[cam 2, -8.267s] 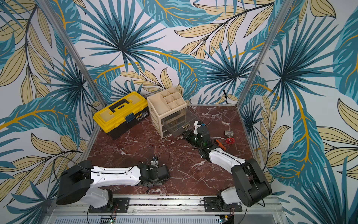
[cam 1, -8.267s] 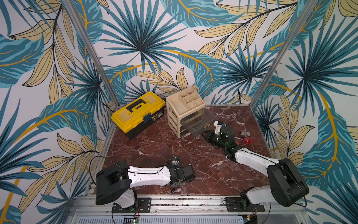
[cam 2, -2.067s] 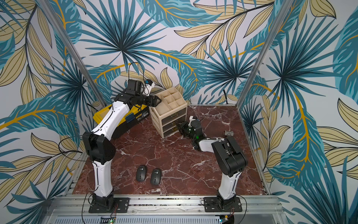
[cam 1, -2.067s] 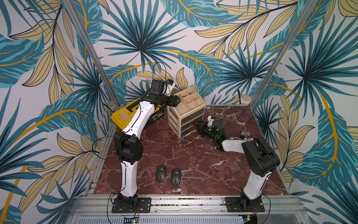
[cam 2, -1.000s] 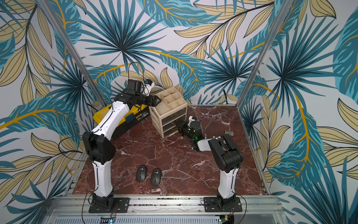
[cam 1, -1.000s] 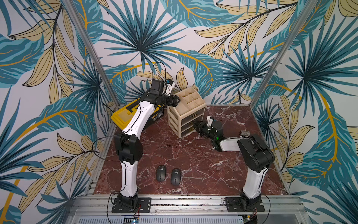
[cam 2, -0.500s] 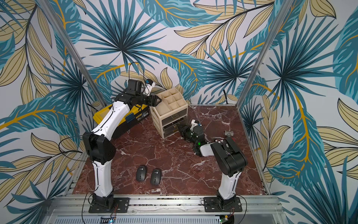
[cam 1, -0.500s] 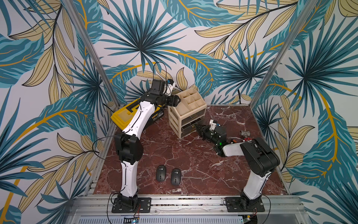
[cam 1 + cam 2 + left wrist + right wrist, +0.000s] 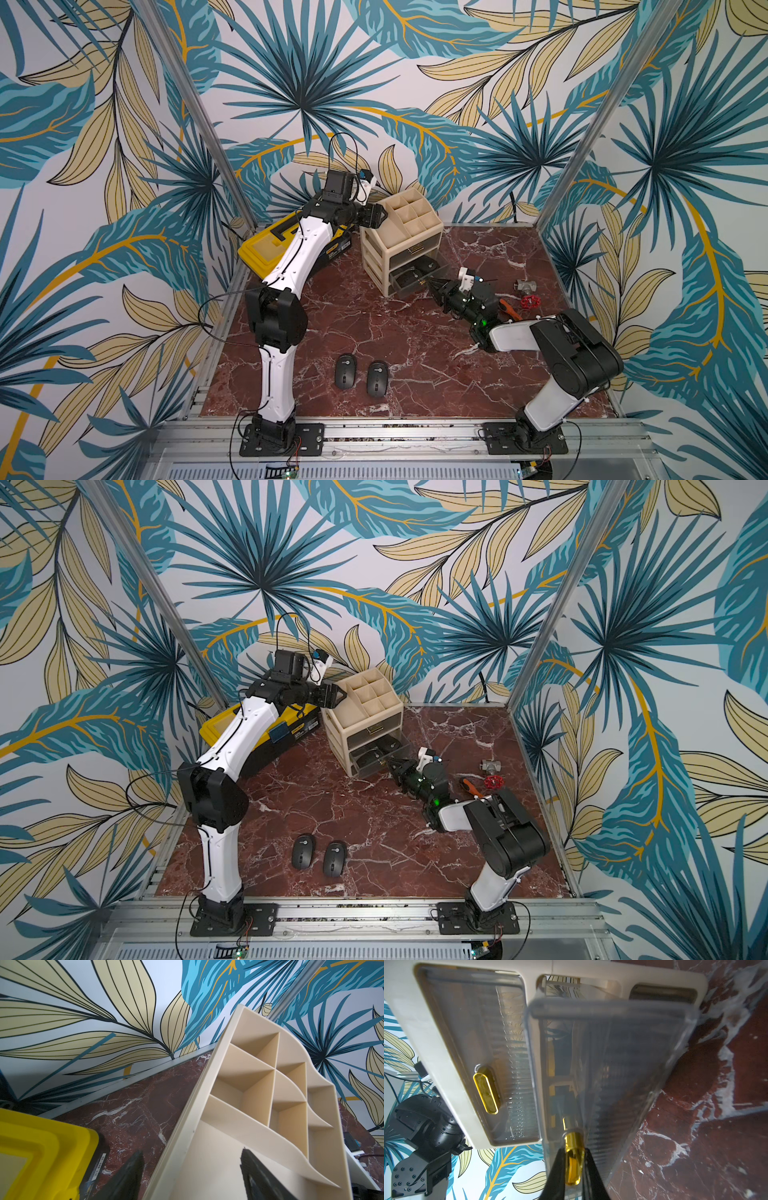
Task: Take the mice out of the drawer
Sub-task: Open the drawer in the storage box, then pick up the mouse from the drawer.
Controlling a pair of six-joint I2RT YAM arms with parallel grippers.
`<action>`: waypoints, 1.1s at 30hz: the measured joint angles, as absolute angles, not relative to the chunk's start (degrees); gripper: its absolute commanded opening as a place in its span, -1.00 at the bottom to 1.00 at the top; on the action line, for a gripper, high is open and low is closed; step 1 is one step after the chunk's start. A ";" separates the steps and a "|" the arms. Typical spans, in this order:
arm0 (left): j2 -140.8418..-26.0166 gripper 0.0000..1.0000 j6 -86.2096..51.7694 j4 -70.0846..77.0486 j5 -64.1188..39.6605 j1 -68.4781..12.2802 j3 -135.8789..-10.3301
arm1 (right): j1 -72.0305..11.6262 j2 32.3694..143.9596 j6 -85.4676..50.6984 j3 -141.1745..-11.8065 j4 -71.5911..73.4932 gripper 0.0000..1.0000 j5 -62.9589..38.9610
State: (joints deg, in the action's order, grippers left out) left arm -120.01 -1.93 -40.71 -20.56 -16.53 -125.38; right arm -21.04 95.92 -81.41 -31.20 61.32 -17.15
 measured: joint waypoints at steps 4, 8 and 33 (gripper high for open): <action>-120.01 0.50 -1.91 -40.73 -20.43 -16.58 -125.38 | -20.97 93.38 -81.14 -28.73 60.75 -0.84 -17.06; -119.94 0.50 -1.87 -40.77 -20.16 -16.67 -125.38 | -20.97 90.91 -80.75 -26.74 59.79 -0.85 -16.99; -119.15 0.70 -0.19 -46.74 -18.74 -17.80 -127.39 | -20.86 79.44 -79.00 -21.28 50.87 -0.85 -17.19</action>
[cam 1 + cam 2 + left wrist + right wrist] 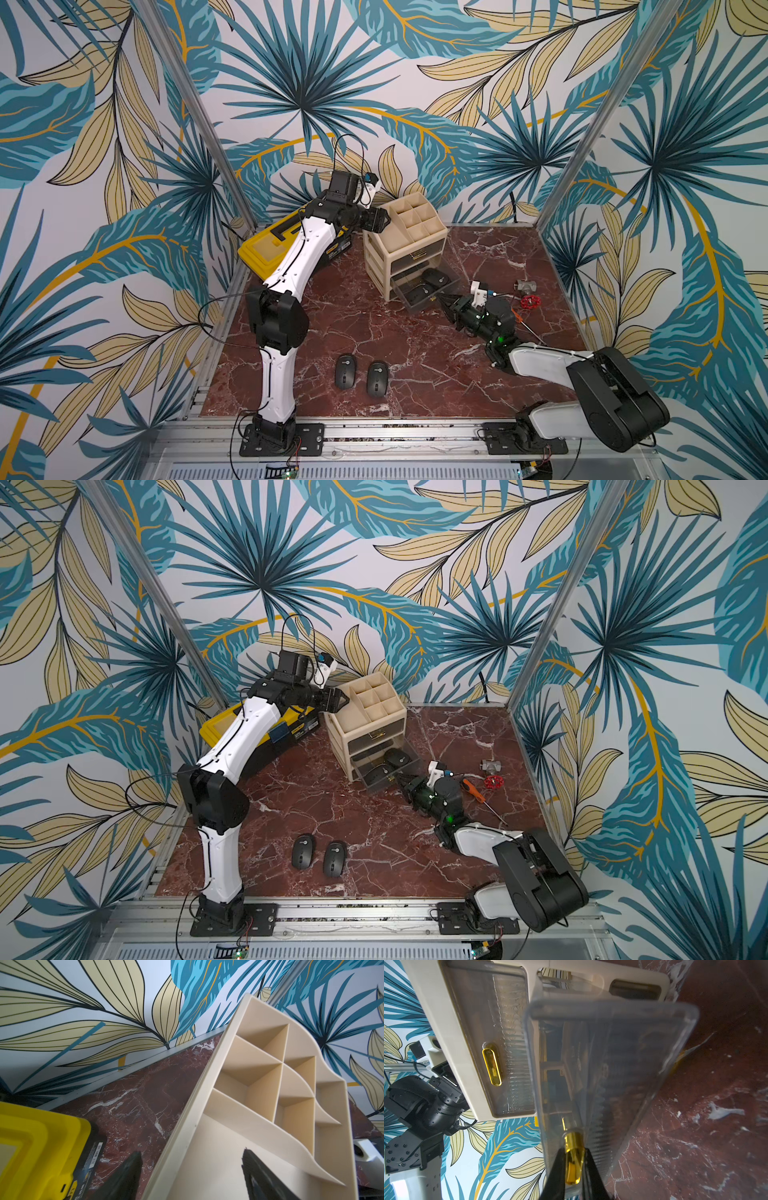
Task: Take the mice out of the drawer
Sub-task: Pick up the mouse from the drawer.
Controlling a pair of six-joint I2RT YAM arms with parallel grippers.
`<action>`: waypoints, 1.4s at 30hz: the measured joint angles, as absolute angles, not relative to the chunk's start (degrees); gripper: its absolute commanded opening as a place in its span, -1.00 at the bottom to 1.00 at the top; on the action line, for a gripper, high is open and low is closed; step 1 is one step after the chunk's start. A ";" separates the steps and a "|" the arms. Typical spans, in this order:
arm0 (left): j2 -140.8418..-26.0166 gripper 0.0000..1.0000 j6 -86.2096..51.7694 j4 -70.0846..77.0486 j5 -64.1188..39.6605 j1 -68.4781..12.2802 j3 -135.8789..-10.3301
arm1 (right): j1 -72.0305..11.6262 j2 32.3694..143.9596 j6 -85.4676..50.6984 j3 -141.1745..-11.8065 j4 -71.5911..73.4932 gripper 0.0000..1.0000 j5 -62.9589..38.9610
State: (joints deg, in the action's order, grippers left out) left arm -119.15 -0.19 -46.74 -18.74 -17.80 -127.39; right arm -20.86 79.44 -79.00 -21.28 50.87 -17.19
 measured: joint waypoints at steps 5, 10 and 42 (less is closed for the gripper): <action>-118.37 0.70 0.82 -51.00 -16.73 -18.00 -132.16 | -20.84 79.92 -78.98 -21.26 51.24 -0.85 -17.19; -113.01 0.63 2.39 -56.07 -15.00 -19.86 -133.69 | -20.67 81.49 -79.00 -20.60 53.47 -0.85 -17.21; -125.91 0.26 12.49 -70.96 -7.05 -42.37 -135.13 | -20.60 81.69 -77.97 -20.23 54.57 -0.85 -17.65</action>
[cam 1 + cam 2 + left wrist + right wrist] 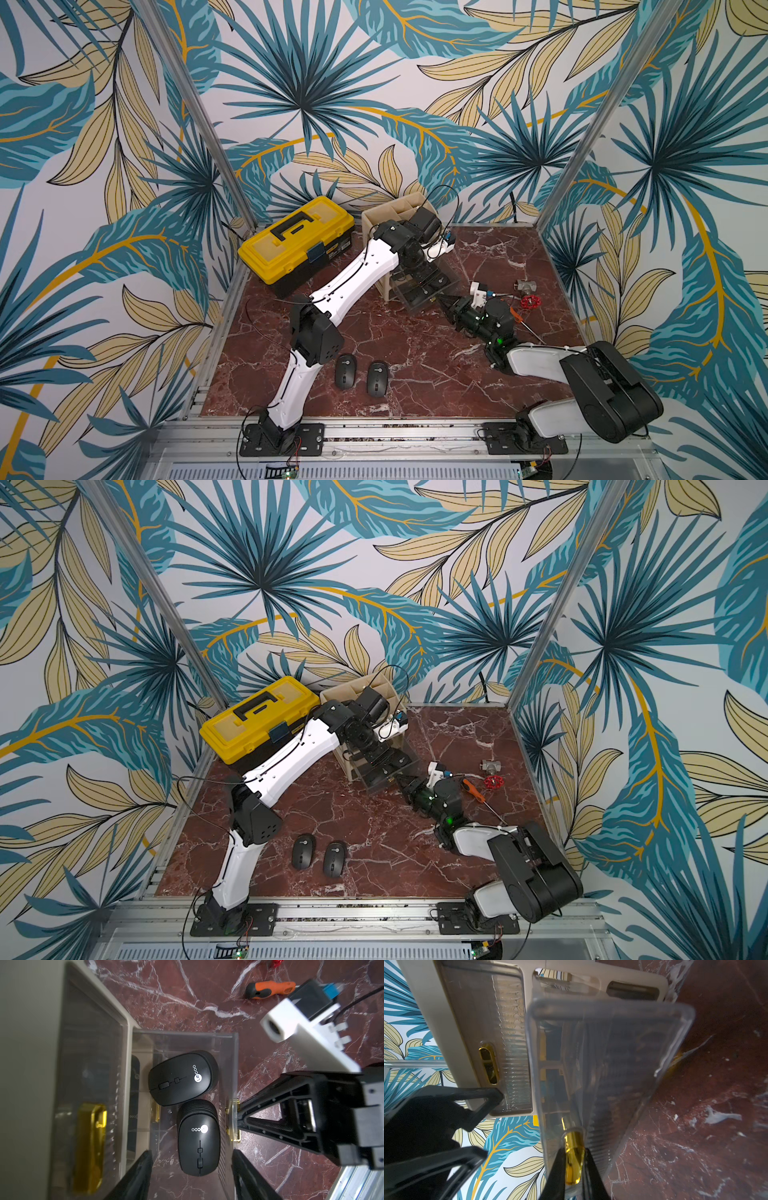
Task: Take the mice out of the drawer
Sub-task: Pick up the mouse from the drawer.
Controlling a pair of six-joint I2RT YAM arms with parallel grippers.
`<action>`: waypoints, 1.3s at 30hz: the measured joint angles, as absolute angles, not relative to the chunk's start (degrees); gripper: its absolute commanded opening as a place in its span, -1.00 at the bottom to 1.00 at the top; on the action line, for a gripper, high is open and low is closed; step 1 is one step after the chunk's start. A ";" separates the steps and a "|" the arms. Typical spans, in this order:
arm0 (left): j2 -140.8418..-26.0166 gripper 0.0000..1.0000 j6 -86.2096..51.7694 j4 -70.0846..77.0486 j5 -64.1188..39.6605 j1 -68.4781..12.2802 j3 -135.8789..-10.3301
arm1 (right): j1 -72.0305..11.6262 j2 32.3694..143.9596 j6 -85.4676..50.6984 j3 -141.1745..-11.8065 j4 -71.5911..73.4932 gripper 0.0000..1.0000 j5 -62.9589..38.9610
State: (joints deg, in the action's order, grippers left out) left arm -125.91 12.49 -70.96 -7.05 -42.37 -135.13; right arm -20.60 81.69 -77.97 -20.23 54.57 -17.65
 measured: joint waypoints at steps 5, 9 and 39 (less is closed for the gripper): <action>-126.37 0.29 12.49 -71.57 -6.46 -42.35 -135.13 | -20.62 81.43 -77.73 -20.21 54.11 -0.85 -17.63; -126.39 0.35 12.67 -71.66 -6.92 -42.35 -135.04 | -20.60 81.43 -77.60 -20.21 54.11 -0.85 -17.63; -129.32 0.43 12.67 -70.04 -7.66 -42.50 -128.99 | -20.60 81.43 -77.56 -20.18 54.11 -0.85 -17.65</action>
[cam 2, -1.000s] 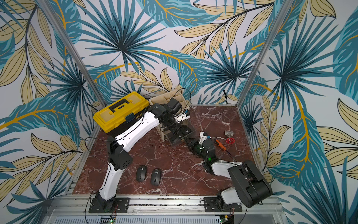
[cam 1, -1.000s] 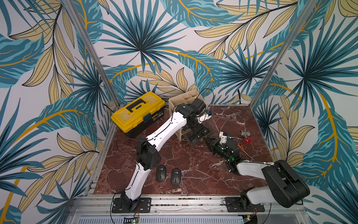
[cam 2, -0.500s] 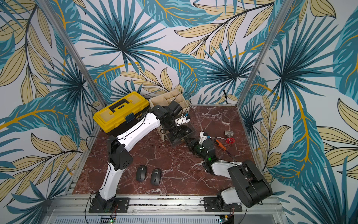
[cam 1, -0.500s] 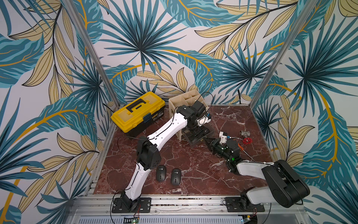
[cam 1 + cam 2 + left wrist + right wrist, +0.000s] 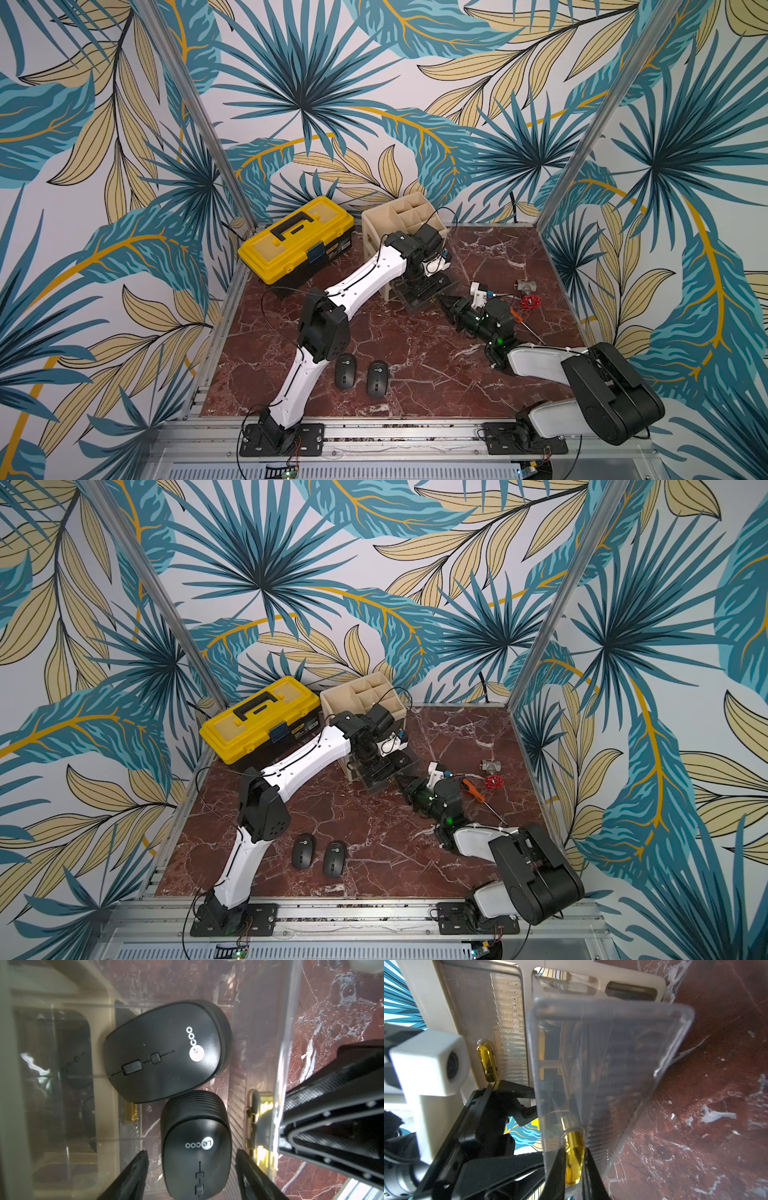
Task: Take the mice out of the drawer
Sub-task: Pick up the mouse from the drawer.
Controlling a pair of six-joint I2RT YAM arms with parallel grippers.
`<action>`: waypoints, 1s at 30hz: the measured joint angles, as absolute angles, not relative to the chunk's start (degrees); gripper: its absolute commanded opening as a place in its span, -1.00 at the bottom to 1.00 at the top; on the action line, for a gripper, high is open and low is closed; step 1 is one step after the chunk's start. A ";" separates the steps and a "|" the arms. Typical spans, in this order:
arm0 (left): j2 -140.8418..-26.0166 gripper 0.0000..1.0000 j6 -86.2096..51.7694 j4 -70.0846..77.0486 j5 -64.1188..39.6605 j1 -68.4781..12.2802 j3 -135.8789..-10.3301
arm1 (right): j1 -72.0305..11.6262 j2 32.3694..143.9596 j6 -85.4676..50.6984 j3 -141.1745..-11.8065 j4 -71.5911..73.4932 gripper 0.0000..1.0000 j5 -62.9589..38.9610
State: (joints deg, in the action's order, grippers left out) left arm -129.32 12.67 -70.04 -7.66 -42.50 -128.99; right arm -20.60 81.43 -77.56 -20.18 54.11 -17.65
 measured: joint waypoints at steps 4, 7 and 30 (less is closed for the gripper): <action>-129.51 0.47 12.88 -69.97 -8.40 -42.22 -128.99 | -20.60 81.43 -77.56 -20.18 54.11 -0.85 -17.65; -129.91 0.49 13.06 -69.89 -8.84 -42.04 -128.99 | -20.60 81.43 -77.56 -20.14 54.08 -0.85 -17.65; -131.44 0.45 13.50 -66.96 0.30 -44.56 -125.75 | -20.34 81.97 -77.32 -20.12 49.69 -0.85 -17.45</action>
